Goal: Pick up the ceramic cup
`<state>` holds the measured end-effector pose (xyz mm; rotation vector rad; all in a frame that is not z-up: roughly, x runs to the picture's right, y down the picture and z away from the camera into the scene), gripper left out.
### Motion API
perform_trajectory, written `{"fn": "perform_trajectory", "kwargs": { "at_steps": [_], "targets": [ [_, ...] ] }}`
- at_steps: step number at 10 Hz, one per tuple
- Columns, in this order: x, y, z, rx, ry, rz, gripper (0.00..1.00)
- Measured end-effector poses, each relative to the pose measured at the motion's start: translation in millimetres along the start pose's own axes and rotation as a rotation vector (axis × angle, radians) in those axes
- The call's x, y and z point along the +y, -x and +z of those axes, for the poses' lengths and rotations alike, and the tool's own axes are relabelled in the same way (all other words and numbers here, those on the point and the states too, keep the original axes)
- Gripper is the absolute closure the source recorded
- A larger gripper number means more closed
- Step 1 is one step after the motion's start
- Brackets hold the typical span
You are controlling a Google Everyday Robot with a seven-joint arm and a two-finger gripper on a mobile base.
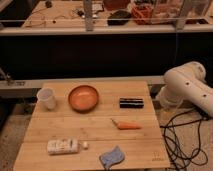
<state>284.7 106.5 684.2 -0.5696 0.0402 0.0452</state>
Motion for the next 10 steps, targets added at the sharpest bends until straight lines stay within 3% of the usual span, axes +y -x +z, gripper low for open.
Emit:
{"fn": "perform_trajectory", "kwargs": {
  "at_steps": [3,8,10],
  "targets": [
    [0.0,0.8,-1.4,0.003,-0.002,-0.004,0.20],
    [-12.4,67.1,-19.0,0.020,-0.015,-0.114,0.20],
    [-14.9,70.8,-23.1,0.025,-0.018,-0.139,0.20]
  ]
}}
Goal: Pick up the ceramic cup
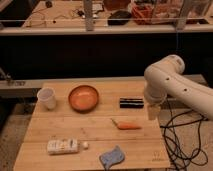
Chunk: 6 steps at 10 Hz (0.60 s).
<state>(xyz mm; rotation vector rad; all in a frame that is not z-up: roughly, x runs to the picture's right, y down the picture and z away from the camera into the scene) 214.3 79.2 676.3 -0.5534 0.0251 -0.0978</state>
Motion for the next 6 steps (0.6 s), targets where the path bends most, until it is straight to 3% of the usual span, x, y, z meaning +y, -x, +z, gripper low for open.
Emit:
{"fn": "perform_trajectory", "kwargs": {
  "at_steps": [1,6],
  "targets": [
    [-2.3,1.0,-1.1,0.001,-0.005,-0.016,0.20],
    [-30.0,64.4,-10.7,0.001,-0.047,-0.121,0.20]
  ]
}}
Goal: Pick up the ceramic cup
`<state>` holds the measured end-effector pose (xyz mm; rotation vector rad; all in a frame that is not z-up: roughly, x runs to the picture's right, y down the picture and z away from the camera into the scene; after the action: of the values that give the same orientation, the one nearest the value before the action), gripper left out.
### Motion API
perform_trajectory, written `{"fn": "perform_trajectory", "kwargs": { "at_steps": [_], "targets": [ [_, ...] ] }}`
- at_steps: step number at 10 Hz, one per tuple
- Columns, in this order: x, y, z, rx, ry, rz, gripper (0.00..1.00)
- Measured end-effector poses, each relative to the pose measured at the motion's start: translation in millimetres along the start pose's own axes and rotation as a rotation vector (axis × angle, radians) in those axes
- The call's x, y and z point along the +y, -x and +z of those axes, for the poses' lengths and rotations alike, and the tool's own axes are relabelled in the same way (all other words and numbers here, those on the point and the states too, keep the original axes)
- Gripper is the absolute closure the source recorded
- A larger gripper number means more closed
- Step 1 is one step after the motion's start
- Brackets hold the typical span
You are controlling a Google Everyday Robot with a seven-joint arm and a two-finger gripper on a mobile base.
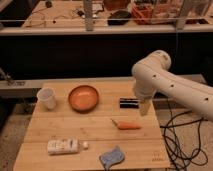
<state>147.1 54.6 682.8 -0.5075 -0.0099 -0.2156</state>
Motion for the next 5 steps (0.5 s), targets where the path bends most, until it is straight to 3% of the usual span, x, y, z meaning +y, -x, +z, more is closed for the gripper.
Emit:
{"fn": "perform_trajectory", "kwargs": {
  "at_steps": [3,5],
  "targets": [
    [-13.8,11.3,-3.6,0.003,-0.028,-0.050,0.20],
    [-26.5,36.3,-5.2,0.007,-0.045,-0.075,0.20]
  ]
}}
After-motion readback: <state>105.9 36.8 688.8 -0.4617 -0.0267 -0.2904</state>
